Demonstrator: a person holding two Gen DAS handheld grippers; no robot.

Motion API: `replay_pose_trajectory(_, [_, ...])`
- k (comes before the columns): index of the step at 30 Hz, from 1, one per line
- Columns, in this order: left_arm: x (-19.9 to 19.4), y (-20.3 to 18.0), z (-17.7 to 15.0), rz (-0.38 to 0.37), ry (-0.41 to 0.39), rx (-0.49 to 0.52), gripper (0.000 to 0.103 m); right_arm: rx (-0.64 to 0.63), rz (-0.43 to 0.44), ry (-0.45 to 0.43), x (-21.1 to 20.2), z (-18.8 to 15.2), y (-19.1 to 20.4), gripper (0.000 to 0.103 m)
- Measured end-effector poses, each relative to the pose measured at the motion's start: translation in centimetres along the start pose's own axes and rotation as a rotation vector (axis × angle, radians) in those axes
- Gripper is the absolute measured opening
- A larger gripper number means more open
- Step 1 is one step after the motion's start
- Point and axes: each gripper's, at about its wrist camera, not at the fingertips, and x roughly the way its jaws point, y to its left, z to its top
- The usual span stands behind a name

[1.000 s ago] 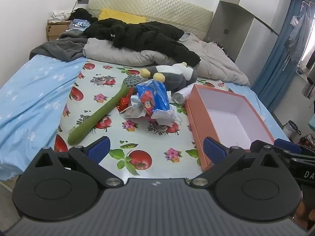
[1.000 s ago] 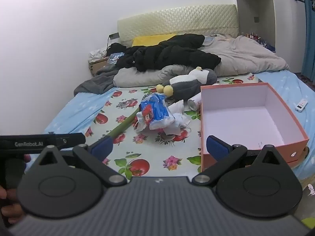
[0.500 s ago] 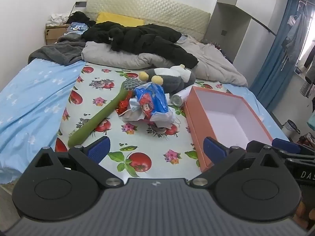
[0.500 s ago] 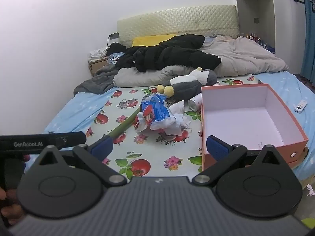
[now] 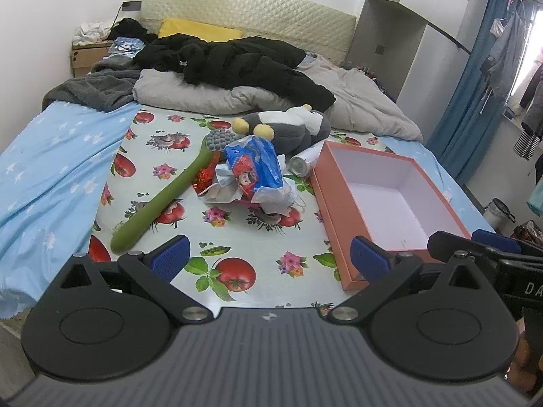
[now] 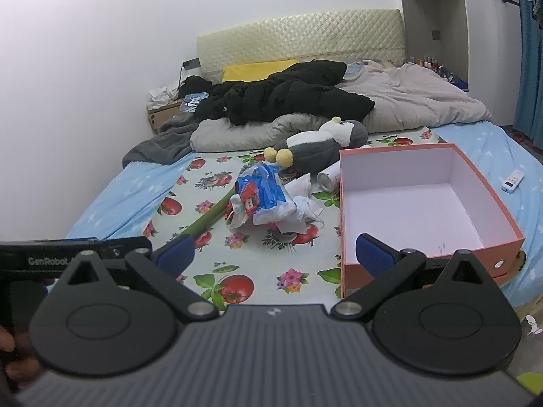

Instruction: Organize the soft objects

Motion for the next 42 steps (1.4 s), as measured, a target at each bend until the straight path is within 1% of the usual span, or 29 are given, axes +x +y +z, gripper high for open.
replay_pose_trajectory(32, [-0.2,0.7,0.3,0.010,-0.006,-0.013,0.102,-0.008,-0.002,0.006,0.2,0.0,-0.4,0.103])
replay_pose_trajectory(42, [0.0,0.8,0.3,0.004,0.002,-0.011,0.102,-0.015,-0.009,0.013,0.4,0.2,0.0,0.103])
